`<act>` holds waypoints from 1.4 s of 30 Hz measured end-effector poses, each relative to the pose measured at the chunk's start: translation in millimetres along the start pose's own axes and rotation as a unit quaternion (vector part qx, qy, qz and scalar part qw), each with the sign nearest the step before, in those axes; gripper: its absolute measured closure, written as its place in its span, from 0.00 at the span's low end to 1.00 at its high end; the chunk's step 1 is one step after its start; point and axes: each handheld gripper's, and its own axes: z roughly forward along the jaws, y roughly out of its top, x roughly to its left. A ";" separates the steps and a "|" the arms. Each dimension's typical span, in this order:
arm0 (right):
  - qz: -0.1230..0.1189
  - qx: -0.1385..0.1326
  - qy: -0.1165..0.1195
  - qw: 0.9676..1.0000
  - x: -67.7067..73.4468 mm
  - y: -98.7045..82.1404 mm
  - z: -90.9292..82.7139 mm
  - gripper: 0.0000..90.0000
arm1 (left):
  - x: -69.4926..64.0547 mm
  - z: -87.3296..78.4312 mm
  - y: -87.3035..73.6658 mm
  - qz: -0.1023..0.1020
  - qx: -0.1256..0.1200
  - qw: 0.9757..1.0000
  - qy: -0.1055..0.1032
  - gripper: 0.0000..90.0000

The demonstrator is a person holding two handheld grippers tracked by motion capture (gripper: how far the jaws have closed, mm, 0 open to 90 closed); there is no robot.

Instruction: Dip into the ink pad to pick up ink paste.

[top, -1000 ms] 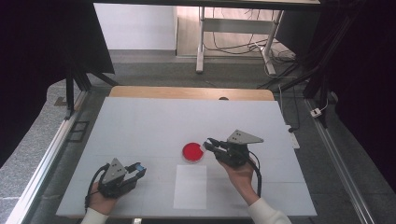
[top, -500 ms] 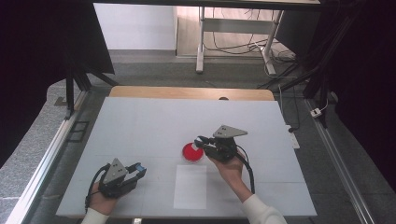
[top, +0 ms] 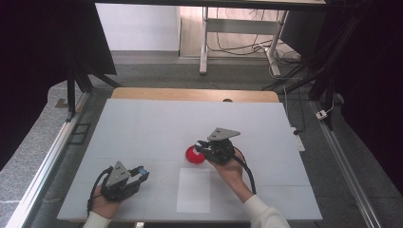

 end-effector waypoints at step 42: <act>-0.046 0.051 -0.004 0.998 5.1 -9.2 26.1 0.83 | -0.3 1.7 -1.2 0.002 0.005 1.000 -0.008 0.73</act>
